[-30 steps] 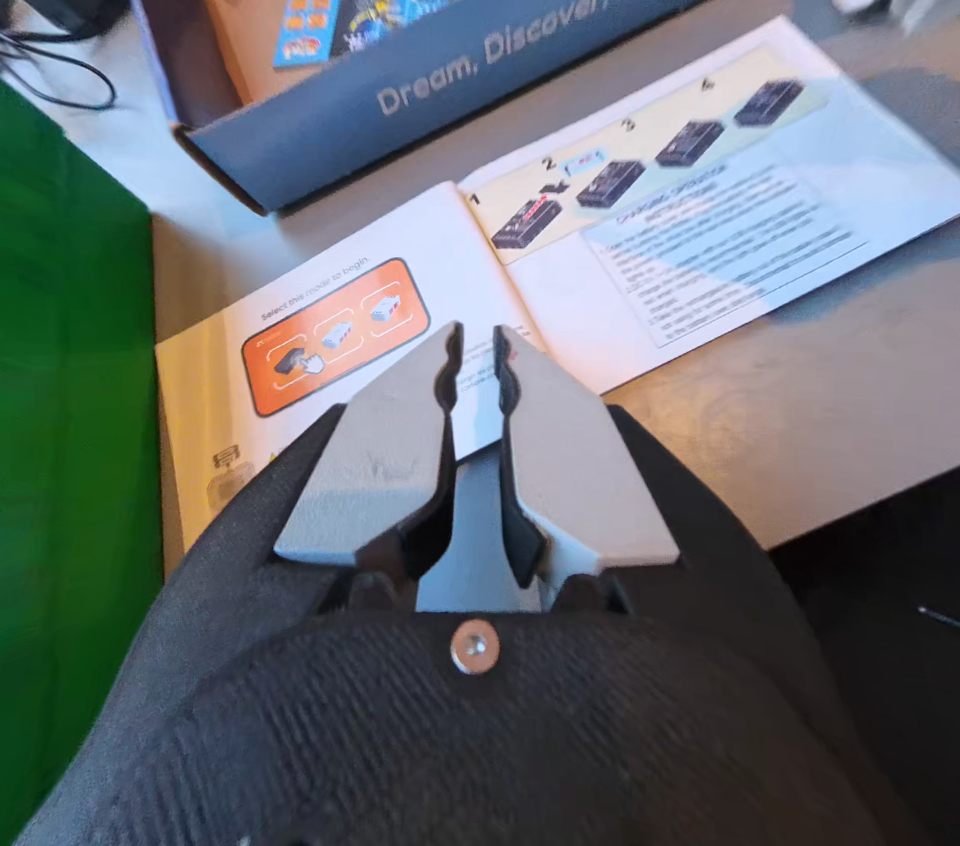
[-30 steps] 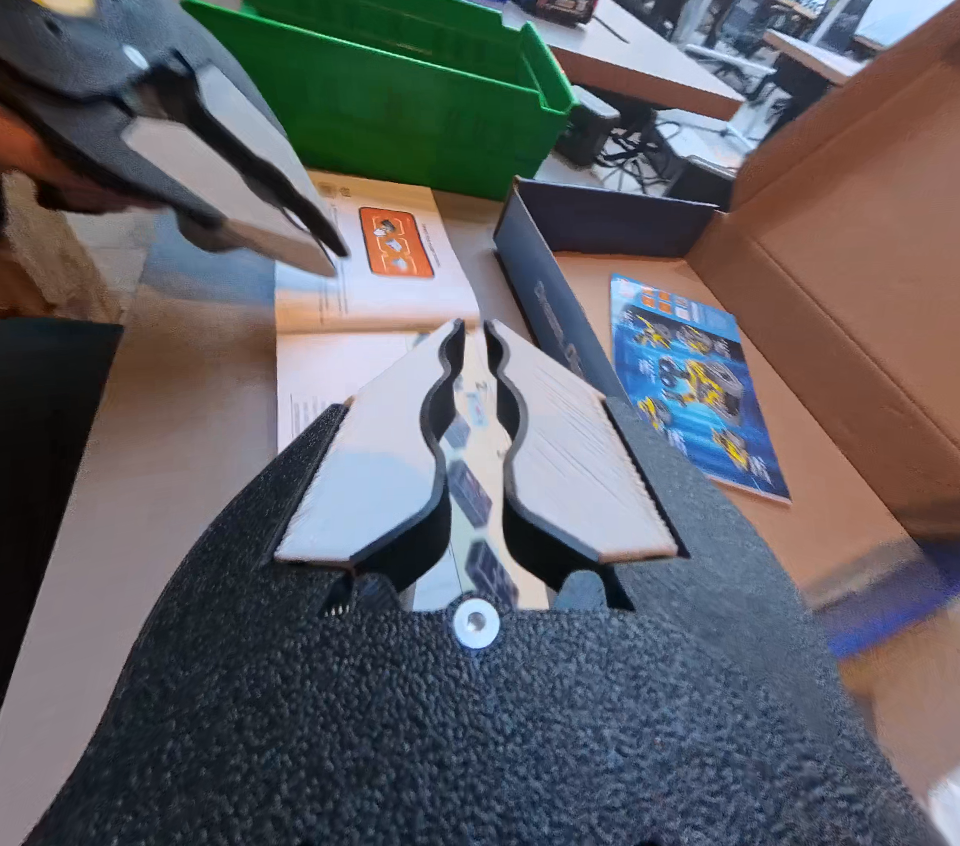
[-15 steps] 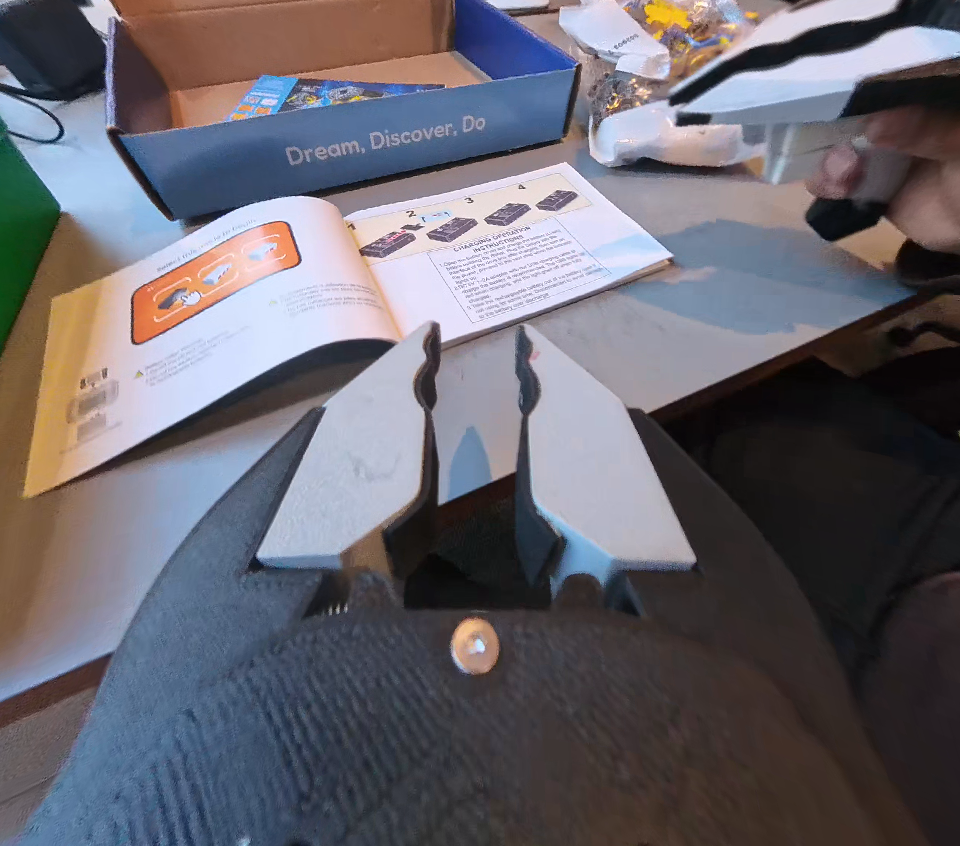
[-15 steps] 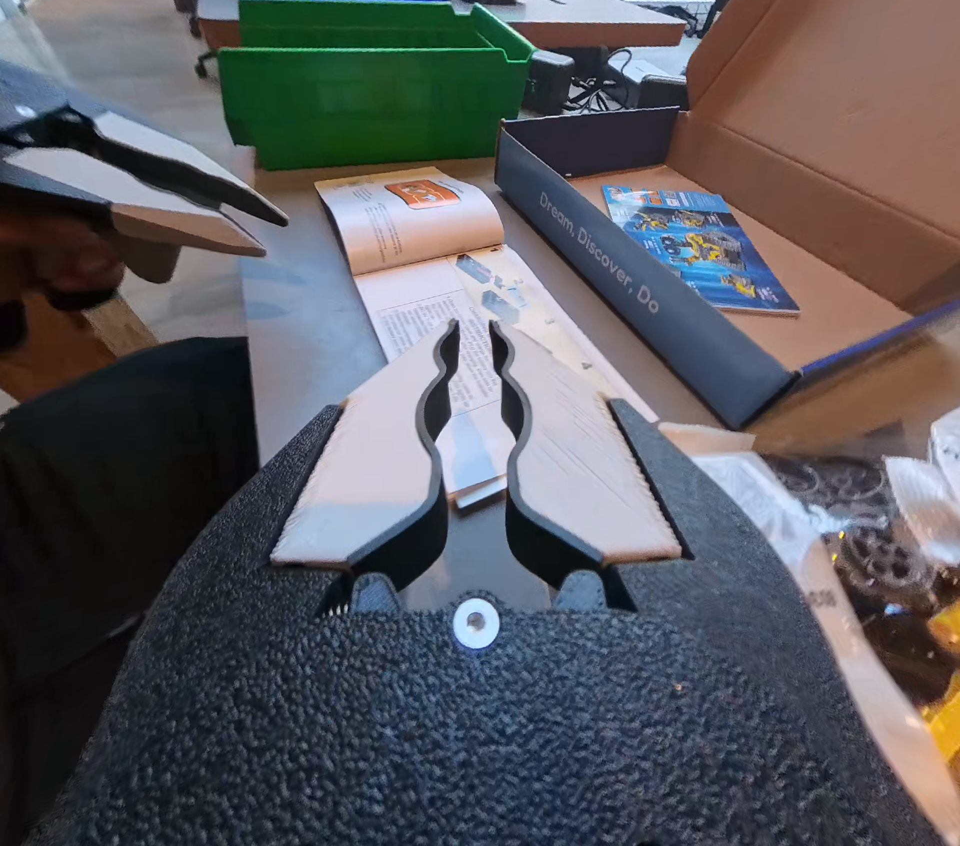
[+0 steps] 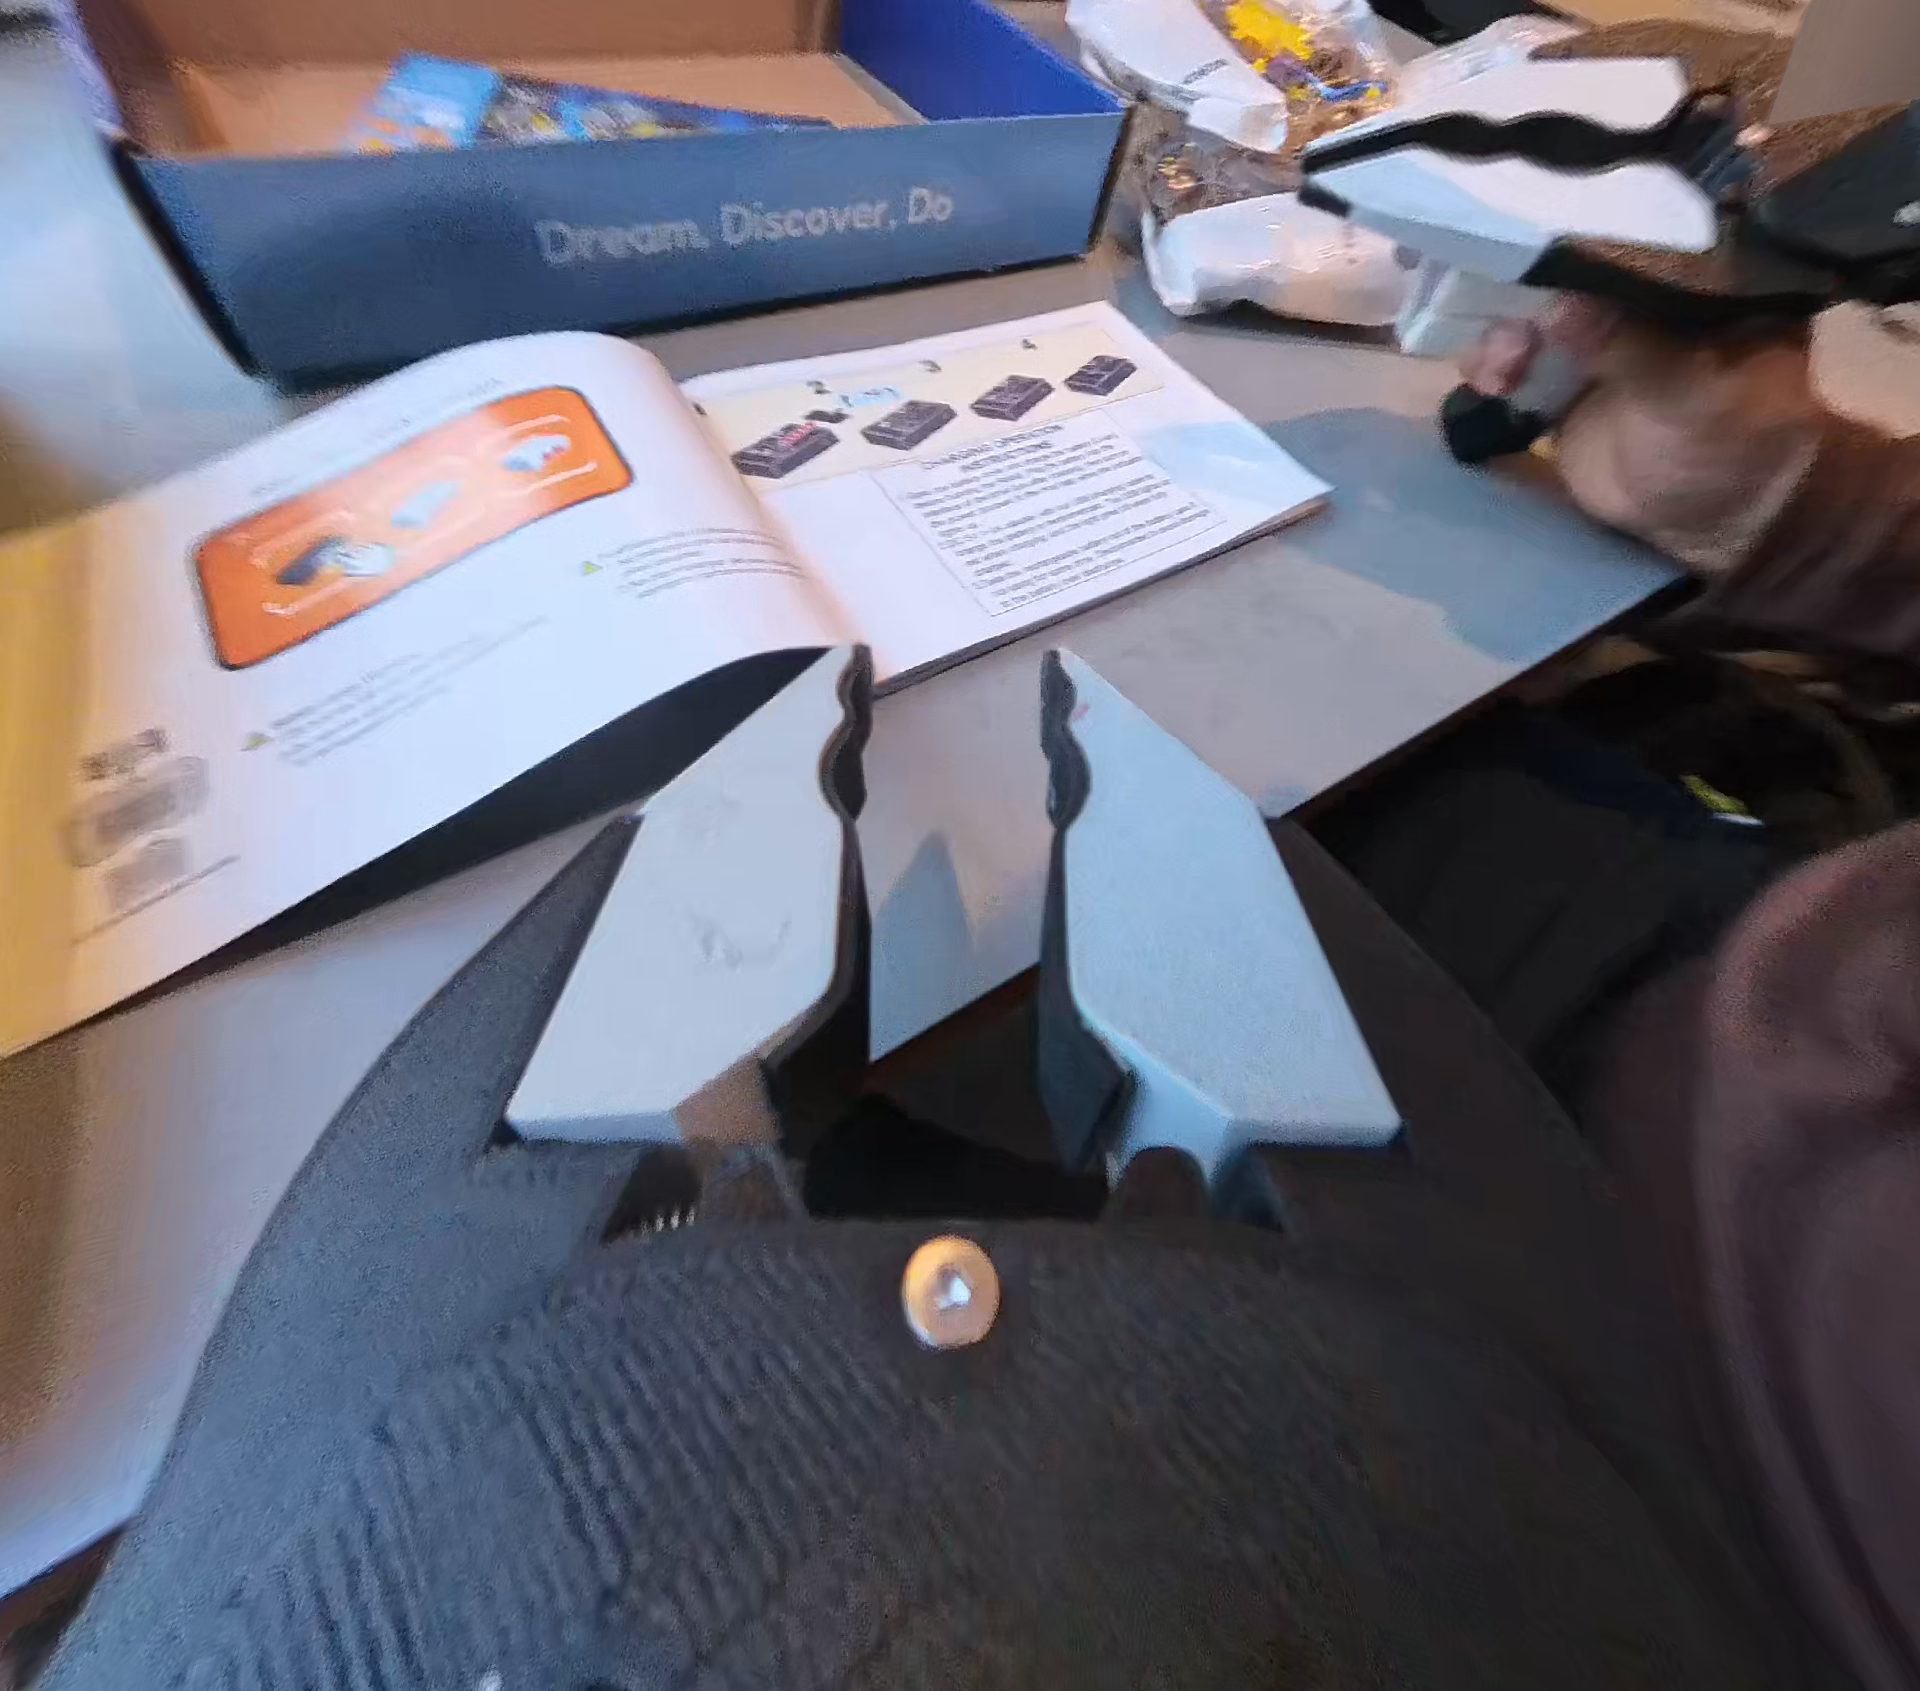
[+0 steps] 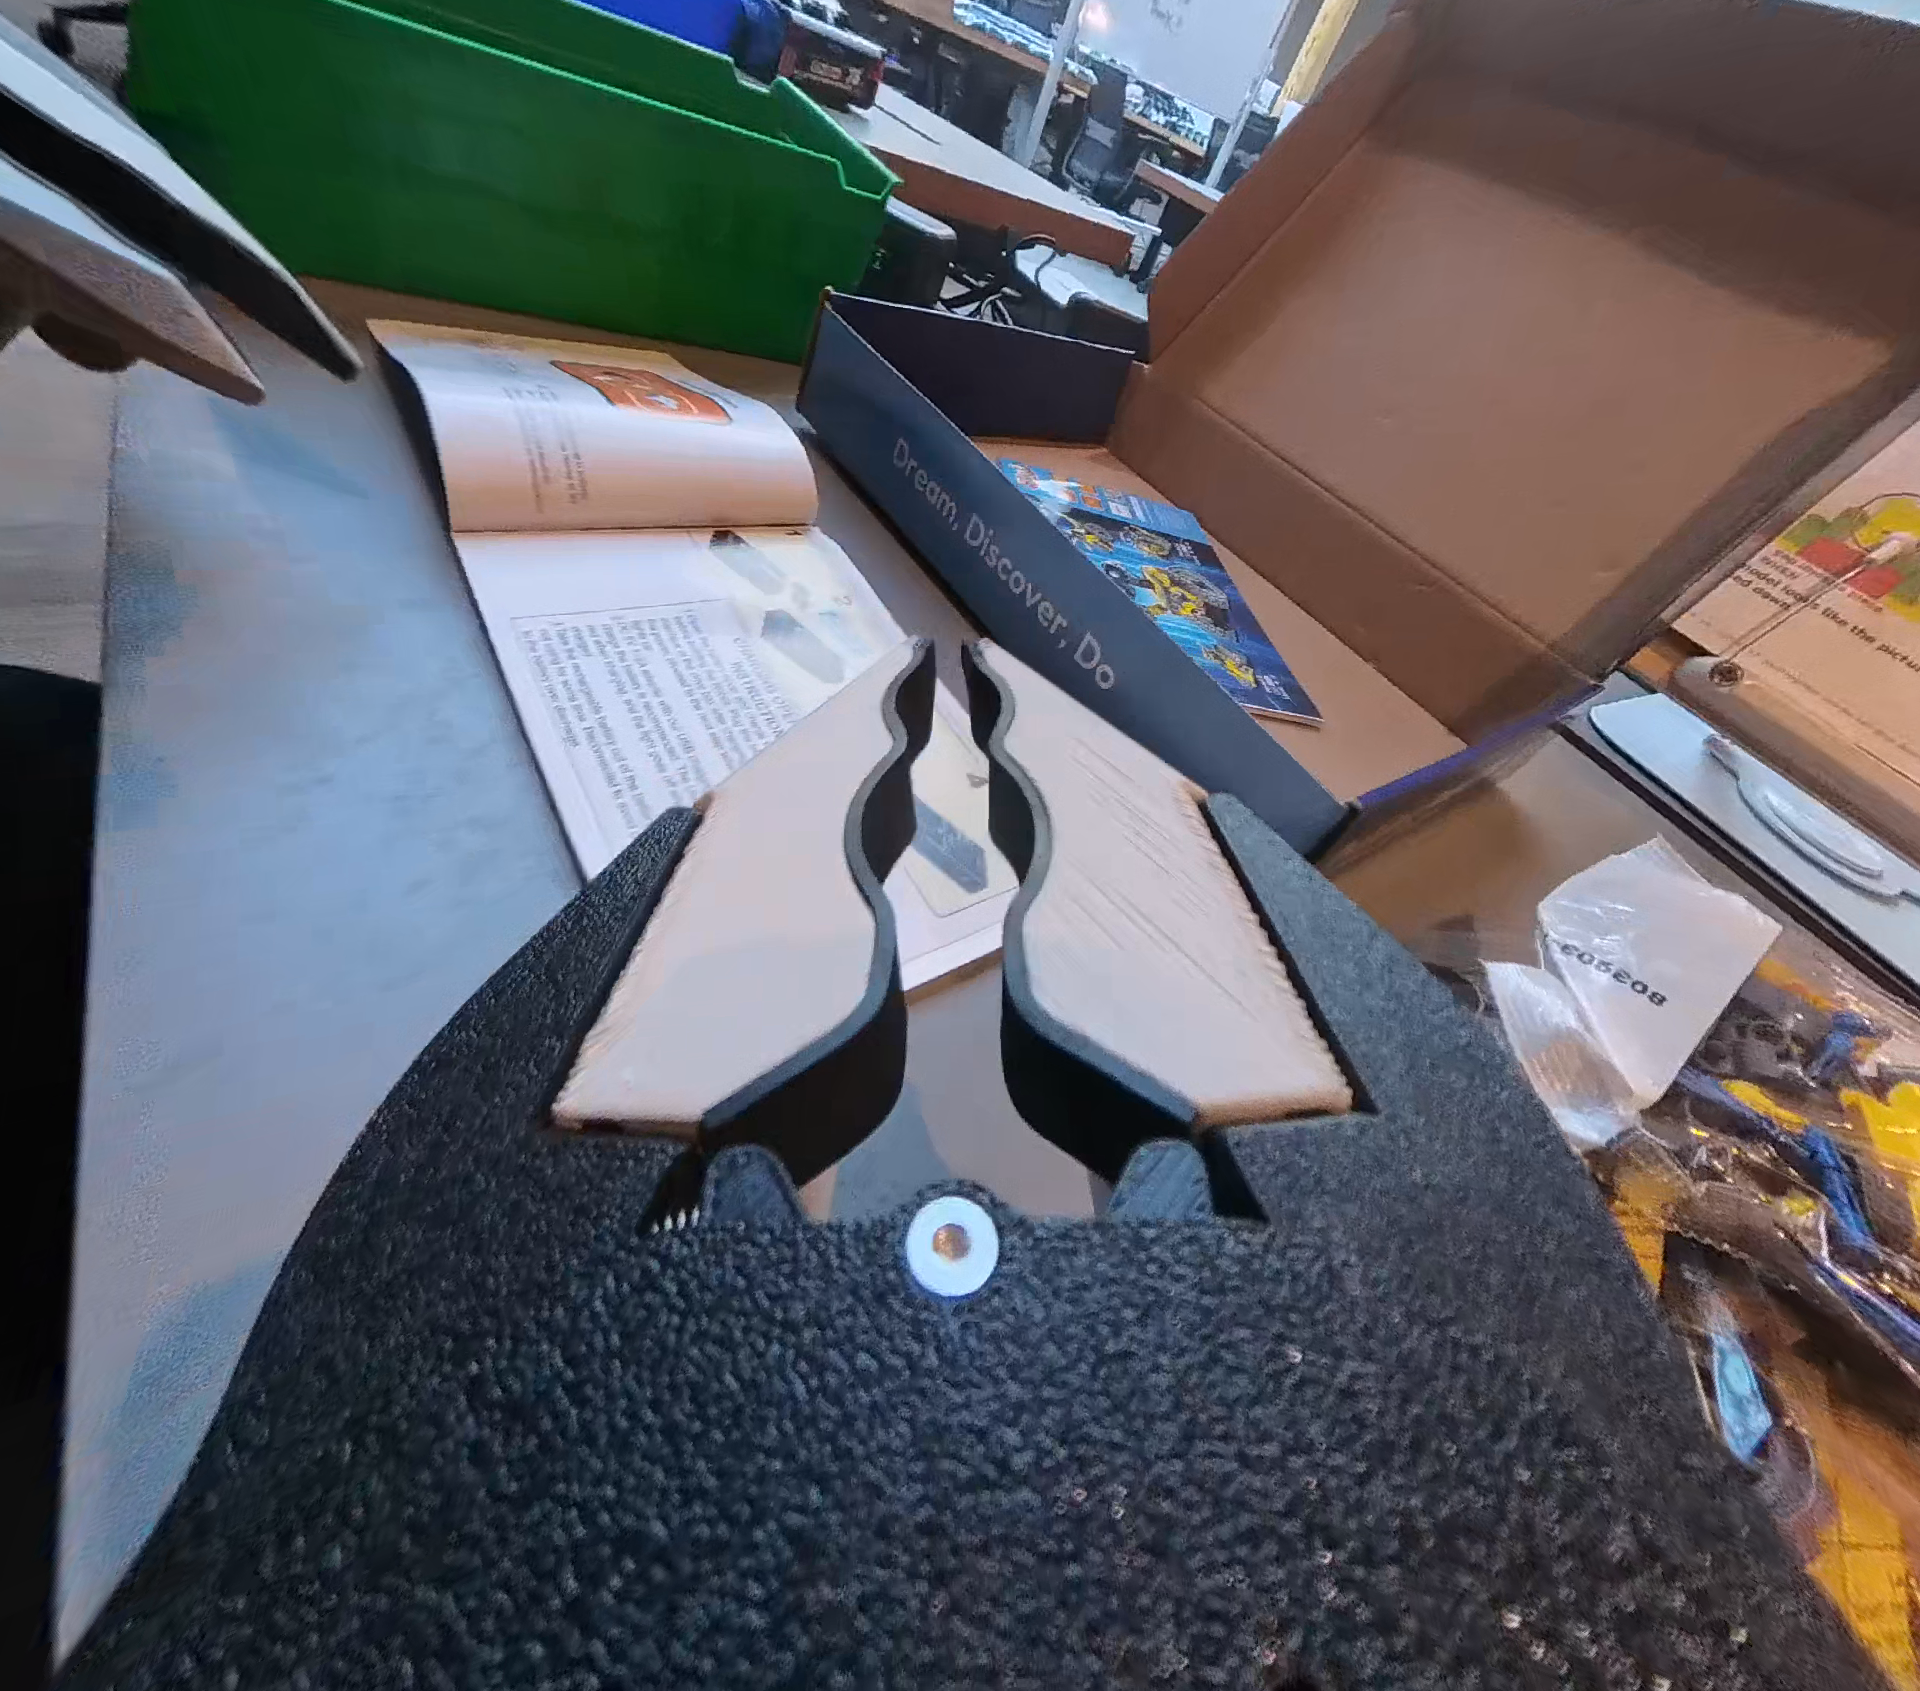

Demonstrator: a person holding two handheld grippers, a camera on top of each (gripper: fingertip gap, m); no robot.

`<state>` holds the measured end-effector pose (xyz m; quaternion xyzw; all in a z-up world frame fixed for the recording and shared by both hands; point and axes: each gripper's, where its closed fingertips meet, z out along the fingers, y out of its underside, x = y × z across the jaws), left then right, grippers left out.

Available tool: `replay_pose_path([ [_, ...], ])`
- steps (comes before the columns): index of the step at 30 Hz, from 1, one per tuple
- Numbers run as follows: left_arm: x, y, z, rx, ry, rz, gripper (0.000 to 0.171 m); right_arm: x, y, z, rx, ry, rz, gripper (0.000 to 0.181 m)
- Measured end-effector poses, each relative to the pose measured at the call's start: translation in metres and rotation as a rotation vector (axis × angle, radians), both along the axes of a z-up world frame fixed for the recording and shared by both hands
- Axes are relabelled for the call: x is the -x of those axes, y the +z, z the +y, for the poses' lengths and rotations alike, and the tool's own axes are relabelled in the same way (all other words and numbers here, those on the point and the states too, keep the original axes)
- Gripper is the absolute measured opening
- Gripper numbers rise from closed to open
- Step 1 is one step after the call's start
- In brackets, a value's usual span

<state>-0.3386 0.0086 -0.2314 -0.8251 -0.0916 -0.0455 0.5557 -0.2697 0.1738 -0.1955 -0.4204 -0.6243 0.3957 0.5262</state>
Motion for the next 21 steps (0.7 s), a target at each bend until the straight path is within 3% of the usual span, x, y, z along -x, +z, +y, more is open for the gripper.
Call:
replay_pose_path([
  [2, -0.003, 0.011, 0.007, -0.039, -0.055, -0.058, 0.031, 0.005, 0.003, 0.004, 0.018, -0.002, 0.016, 0.004],
  [5, -0.002, 0.018, 0.006, -0.043, -0.069, -0.027, 0.032, 0.013, 0.005, 0.015, 0.051, -0.038, 0.032, 0.004],
  [12, 0.011, 0.008, 0.003, 0.011, 0.045, -0.02, 0.023, 0.022, 0.0, 0.022, 0.087, -0.063, -0.018, 0.0],
  [16, -0.014, 0.011, 0.004, 0.046, 0.048, -0.073, 0.019, 0.021, 0.0, 0.014, 0.112, -0.019, -0.02, 0.0],
  [21, -0.06, 0.048, 0.015, -0.032, -0.029, -0.136, 0.024, 0.018, -0.001, 0.0, 0.042, 0.009, -0.017, 0.0],
])
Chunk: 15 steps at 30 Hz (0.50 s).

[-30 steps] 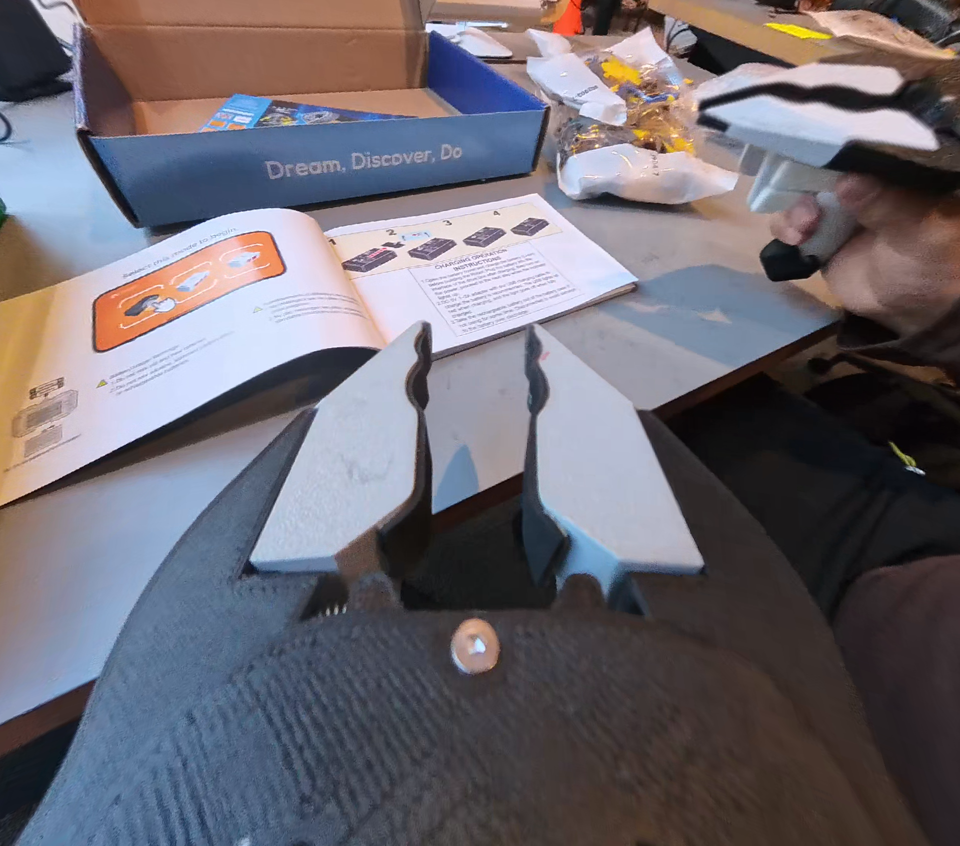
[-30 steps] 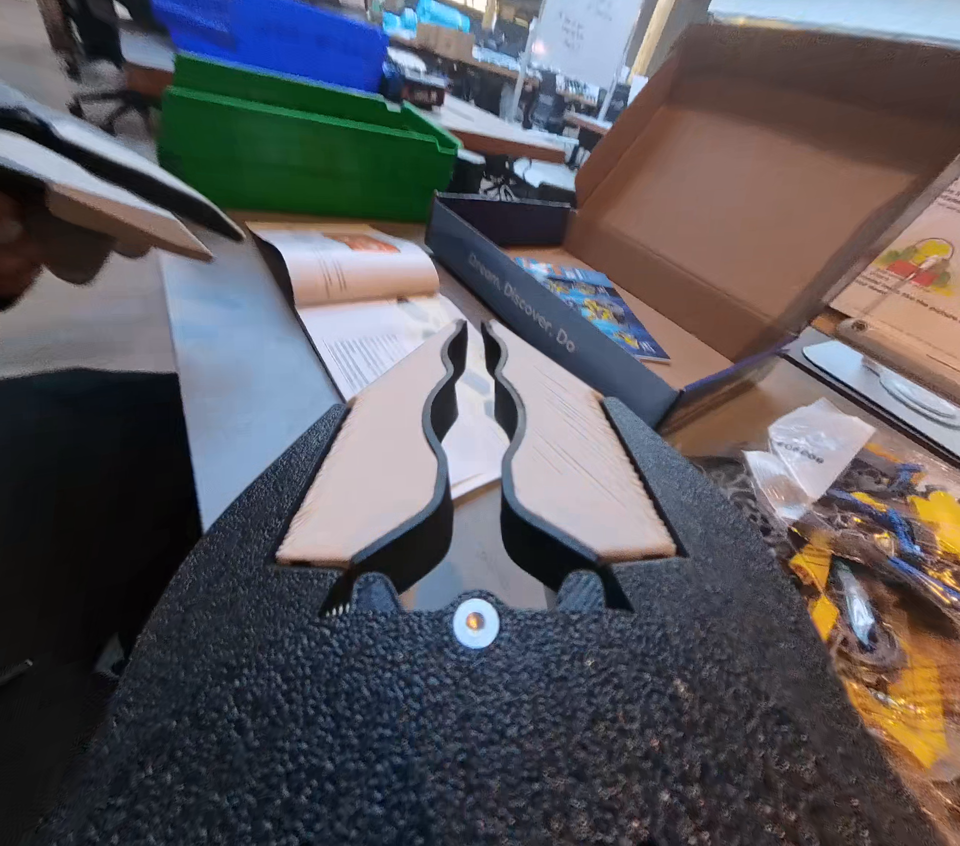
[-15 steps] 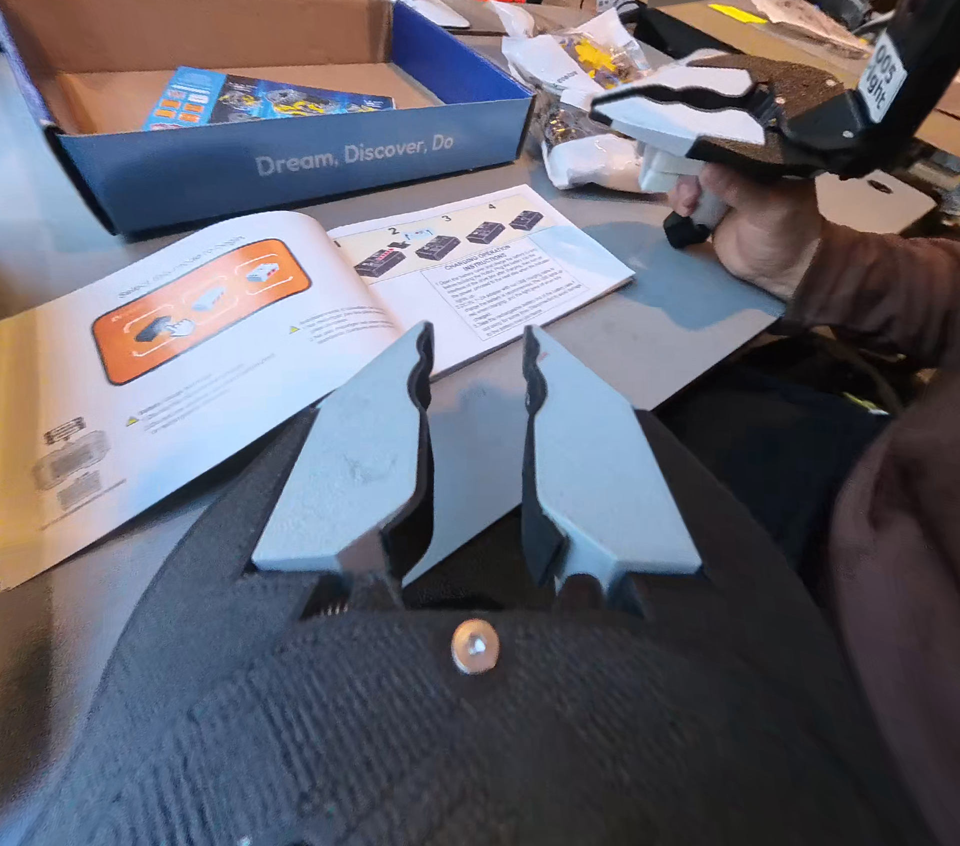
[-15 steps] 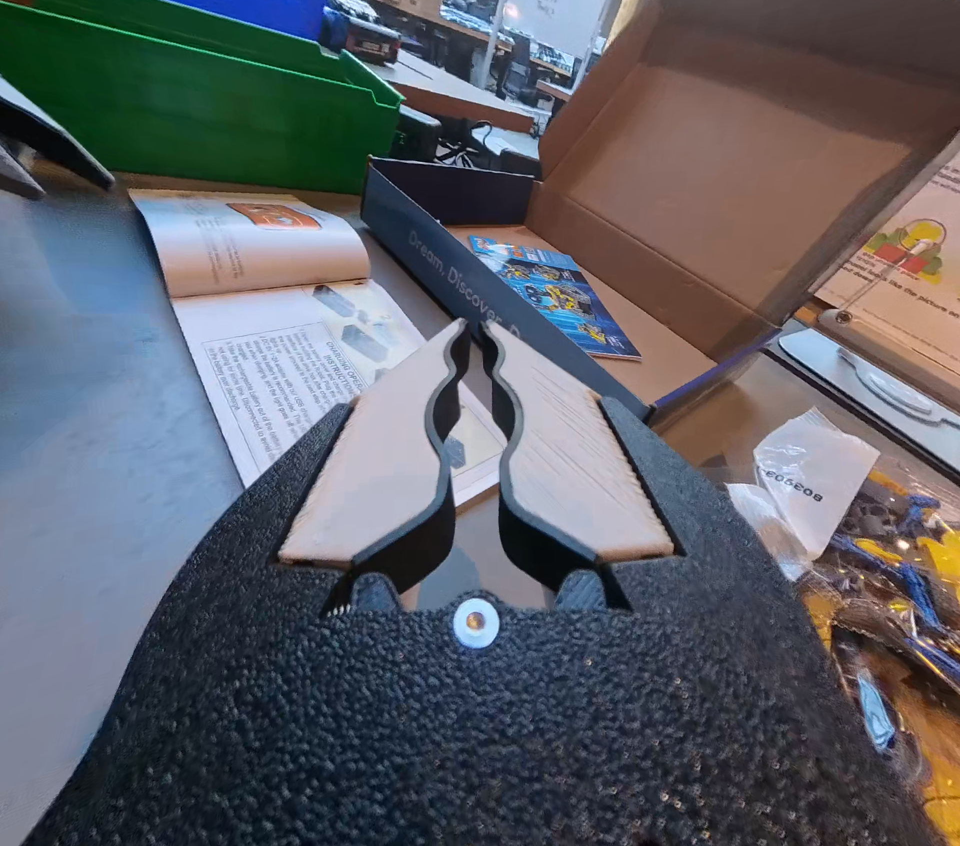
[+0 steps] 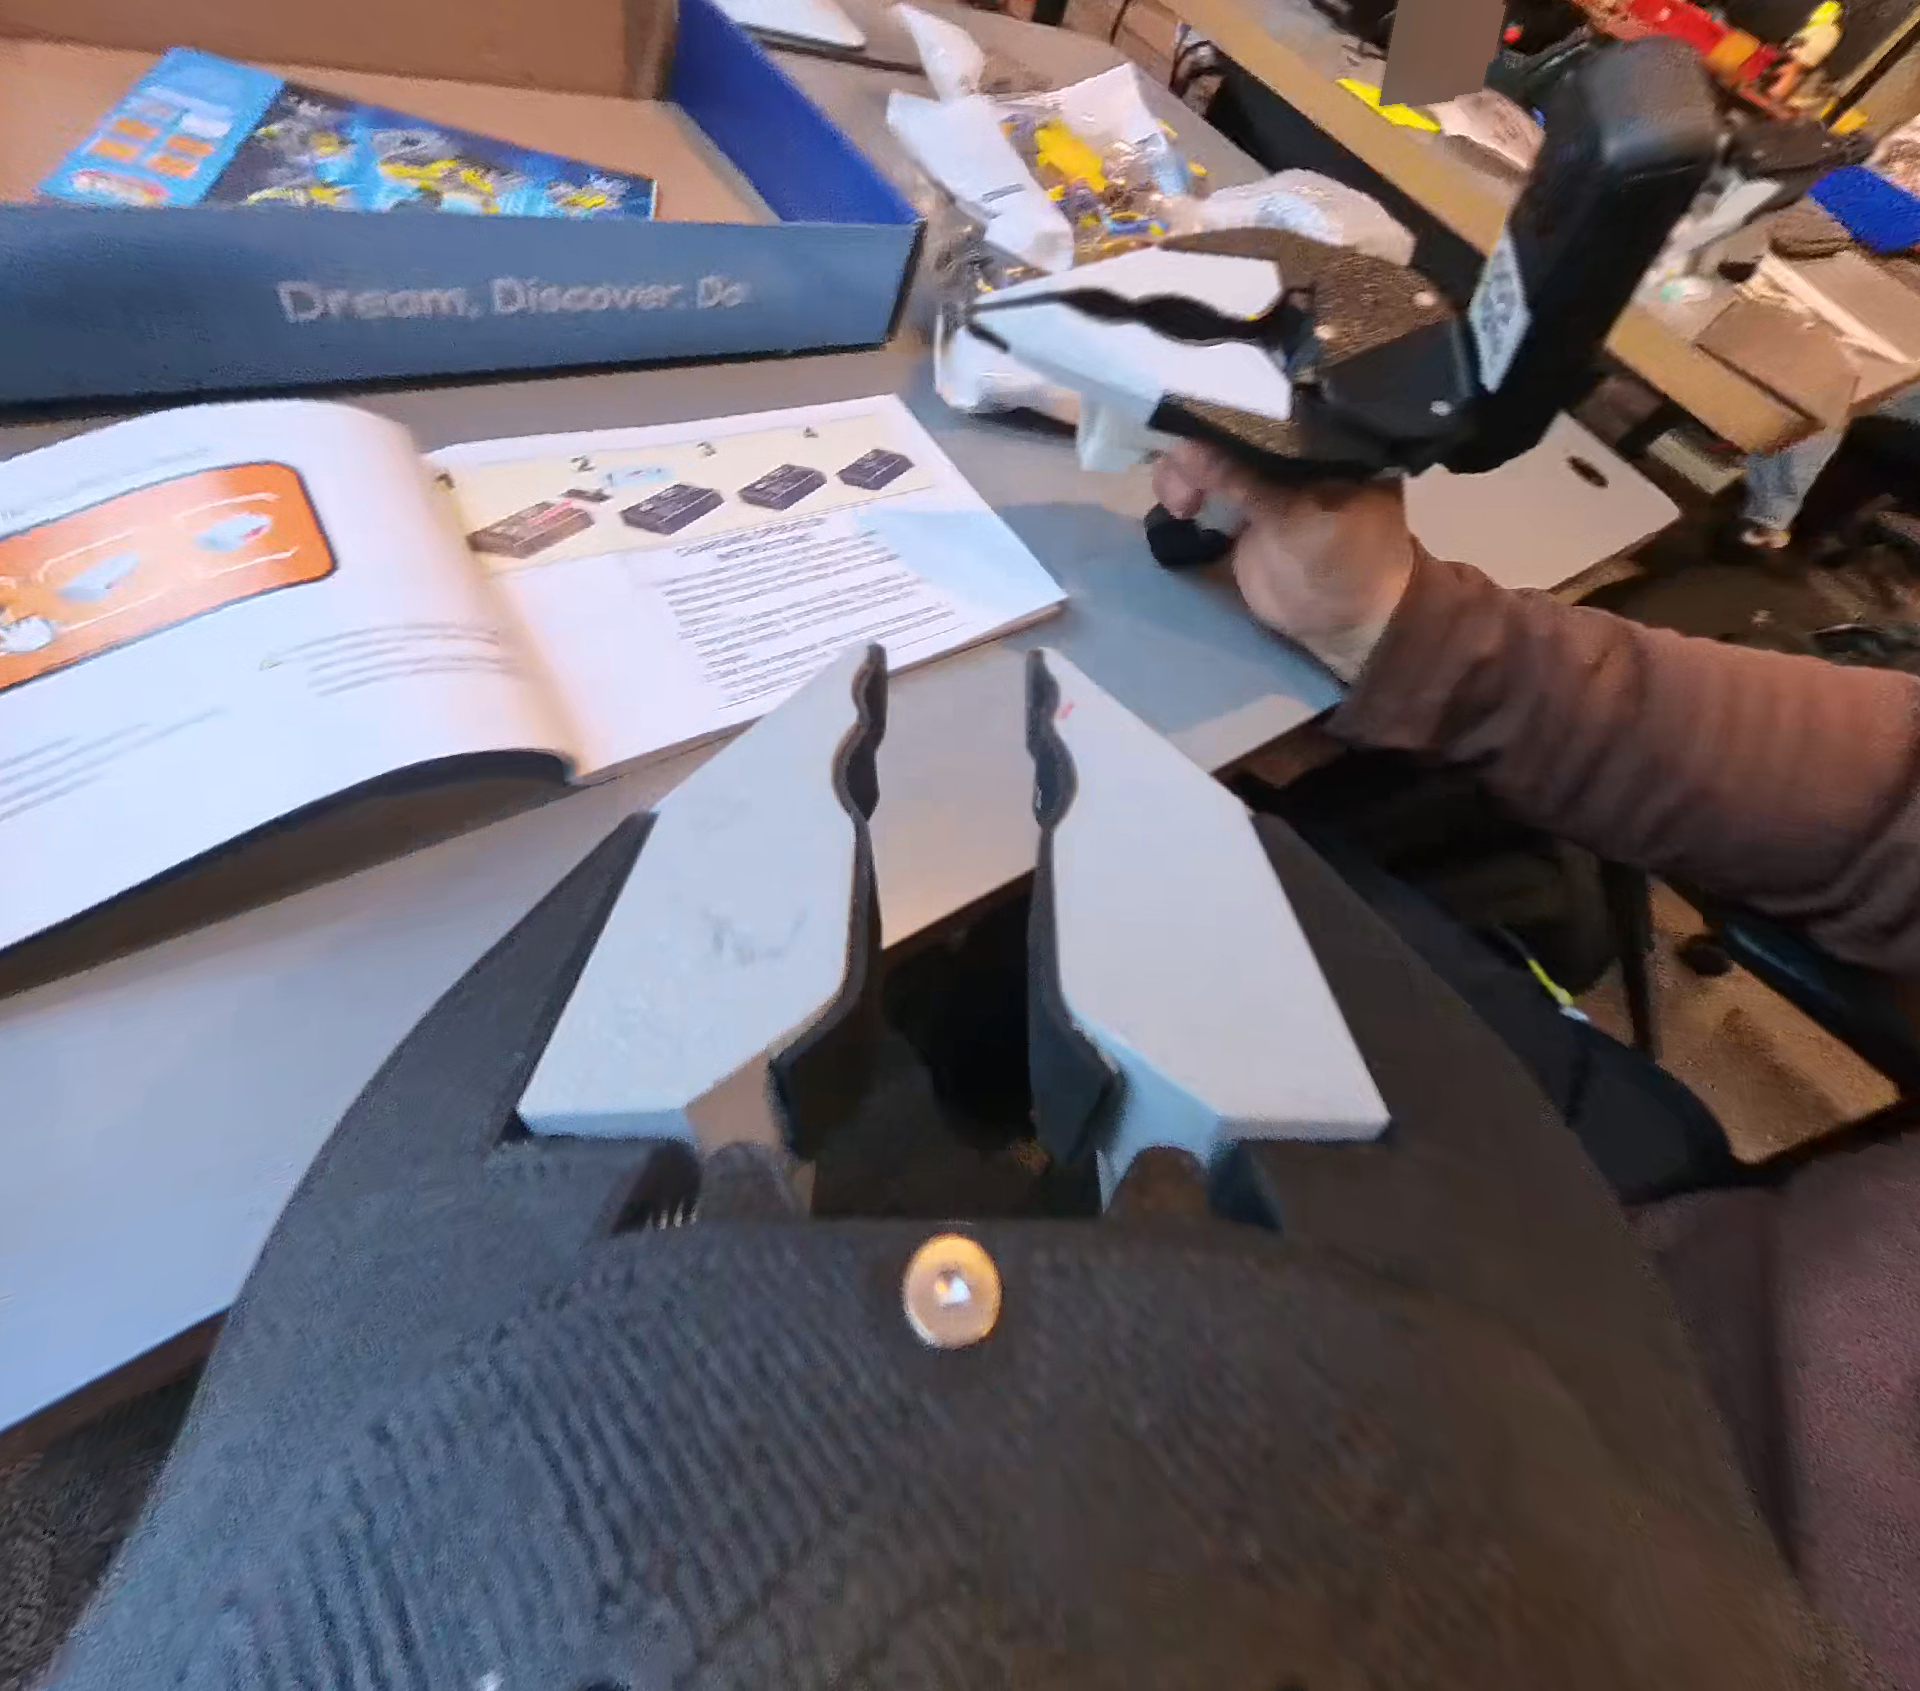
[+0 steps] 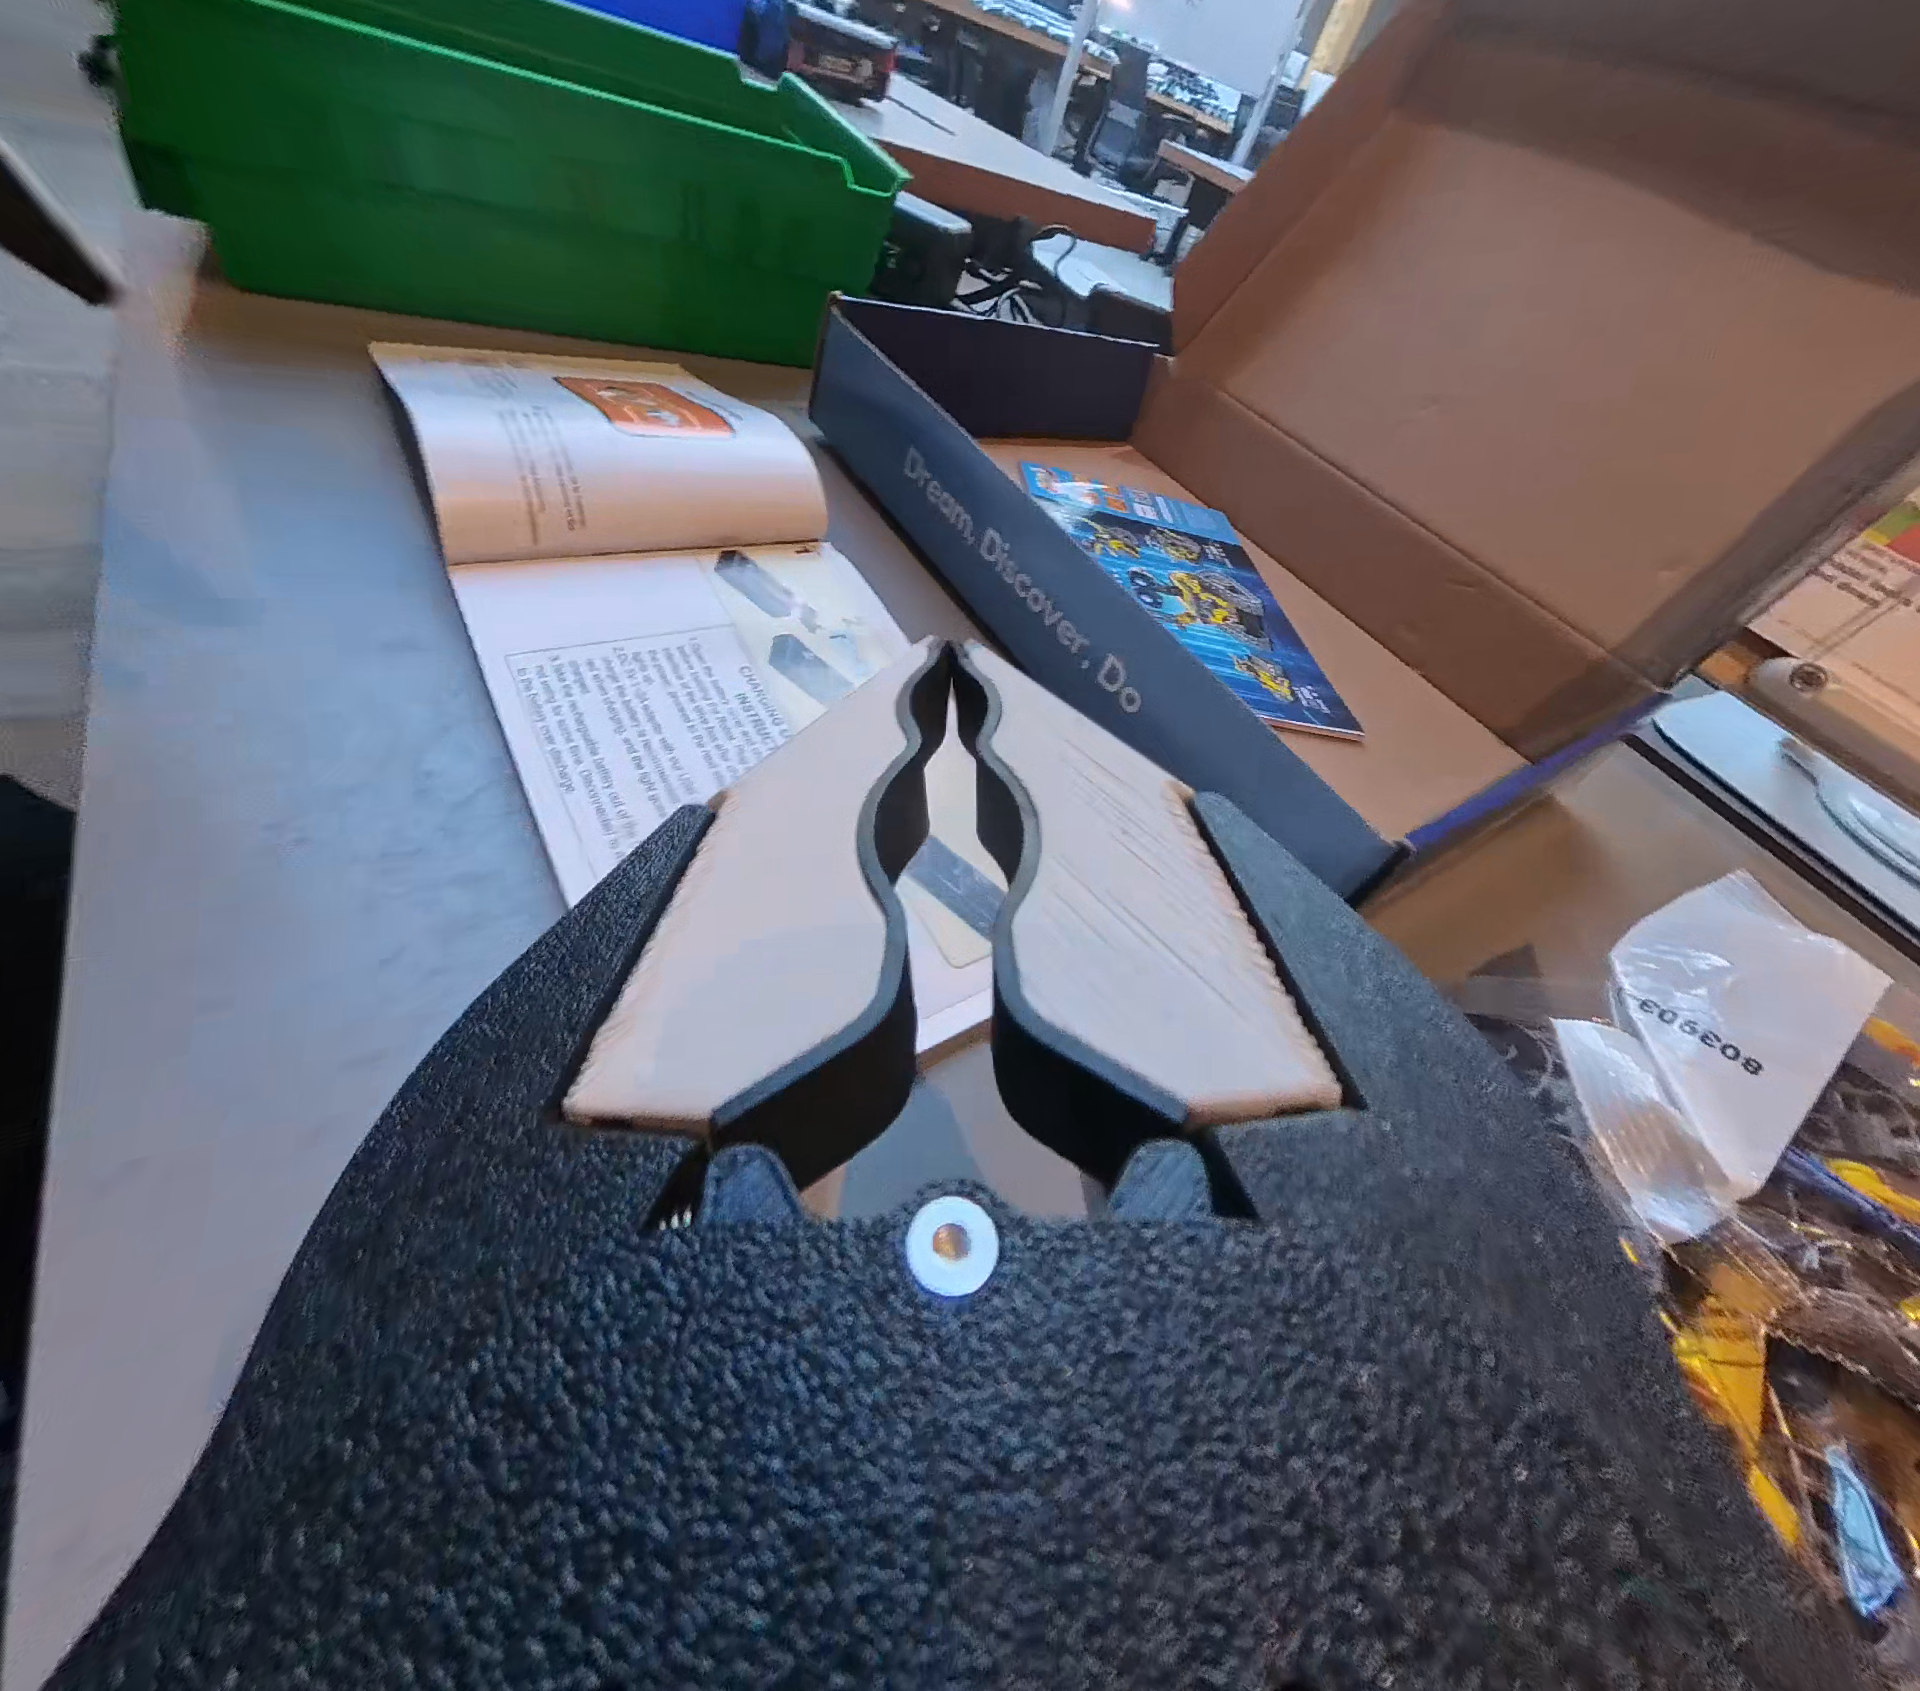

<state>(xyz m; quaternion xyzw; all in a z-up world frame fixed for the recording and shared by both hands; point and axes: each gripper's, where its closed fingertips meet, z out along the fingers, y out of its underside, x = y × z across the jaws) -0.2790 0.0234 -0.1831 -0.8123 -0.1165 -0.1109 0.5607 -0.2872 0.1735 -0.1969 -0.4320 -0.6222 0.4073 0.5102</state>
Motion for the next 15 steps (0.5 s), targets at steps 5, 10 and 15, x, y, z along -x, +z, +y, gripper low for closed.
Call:
replay_pose_path([
  [5, -0.015, -0.01, -0.014, 0.05, 0.082, 0.182, 0.02, -0.009, -0.012, -0.016, -0.055, 0.051, -0.064, 0.0],
  [10, -0.028, -0.023, -0.028, 0.15, 0.006, 0.209, 0.037, -0.012, -0.019, -0.028, -0.088, 0.105, -0.101, 0.004],
  [15, -0.014, -0.037, -0.025, 0.182, -0.037, 0.168, 0.037, -0.009, -0.024, -0.035, -0.042, 0.188, -0.156, 0.006],
])
